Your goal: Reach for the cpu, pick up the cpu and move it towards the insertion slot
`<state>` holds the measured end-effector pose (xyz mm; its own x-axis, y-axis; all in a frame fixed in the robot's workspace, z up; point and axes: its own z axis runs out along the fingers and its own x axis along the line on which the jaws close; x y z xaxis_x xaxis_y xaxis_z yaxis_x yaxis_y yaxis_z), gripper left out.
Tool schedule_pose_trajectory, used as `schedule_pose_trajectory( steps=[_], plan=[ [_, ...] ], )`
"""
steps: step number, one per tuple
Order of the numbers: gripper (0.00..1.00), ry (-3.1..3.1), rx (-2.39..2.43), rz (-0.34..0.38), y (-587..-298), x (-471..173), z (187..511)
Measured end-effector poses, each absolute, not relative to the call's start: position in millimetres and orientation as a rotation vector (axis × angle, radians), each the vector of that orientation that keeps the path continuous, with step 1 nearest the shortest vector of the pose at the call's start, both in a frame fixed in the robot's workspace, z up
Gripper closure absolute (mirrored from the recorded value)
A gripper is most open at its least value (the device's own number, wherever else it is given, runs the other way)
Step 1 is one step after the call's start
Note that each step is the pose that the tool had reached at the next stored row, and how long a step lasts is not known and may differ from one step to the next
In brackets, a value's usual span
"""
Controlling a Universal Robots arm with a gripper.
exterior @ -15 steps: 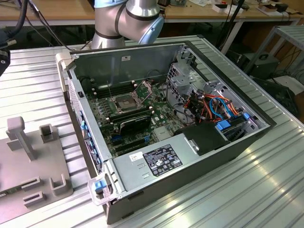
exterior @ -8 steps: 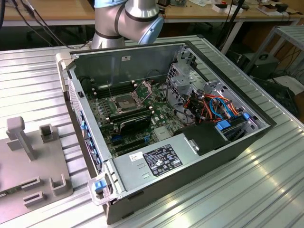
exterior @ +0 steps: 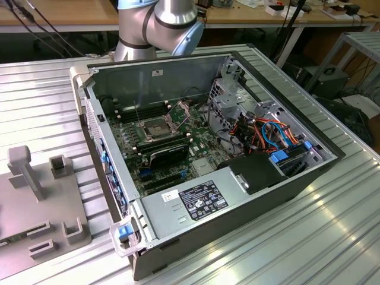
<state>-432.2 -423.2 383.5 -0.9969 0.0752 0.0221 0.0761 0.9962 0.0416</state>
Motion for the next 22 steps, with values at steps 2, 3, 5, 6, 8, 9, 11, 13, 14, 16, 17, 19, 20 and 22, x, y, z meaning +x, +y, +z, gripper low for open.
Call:
schedule_pose_trajectory(
  steps=[2,3,5,6,8,9,11,13,14,16,17,19,20,22],
  plan=[
    [0.89,-3.117,-0.118,-0.066,-423,-448,383],
    [0.89,-3.117,-0.118,-0.066,-424,-454,382],
    [0.89,-3.116,-0.118,-0.066,-424,-462,382],
    [0.89,-3.116,-0.118,-0.066,-424,-466,382],
    [0.89,-3.115,-0.118,-0.066,-424,-472,382],
    [0.89,-3.115,-0.118,-0.066,-424,-473,382],
    [0.89,-3.115,-0.118,-0.066,-424,-473,382],
    [0.89,-3.115,-0.118,-0.066,-424,-474,382],
    [0.89,-3.115,-0.118,-0.066,-424,-474,382],
    [0.89,-3.115,-0.118,-0.066,-424,-474,382],
    [0.89,-3.115,-0.118,-0.066,-424,-474,382],
    [0.89,-3.115,-0.118,-0.066,-424,-474,382],
    [0.89,-3.115,-0.118,-0.066,-424,-474,382],
    [0.89,-3.115,-0.118,-0.066,-424,-474,382]
  ],
)
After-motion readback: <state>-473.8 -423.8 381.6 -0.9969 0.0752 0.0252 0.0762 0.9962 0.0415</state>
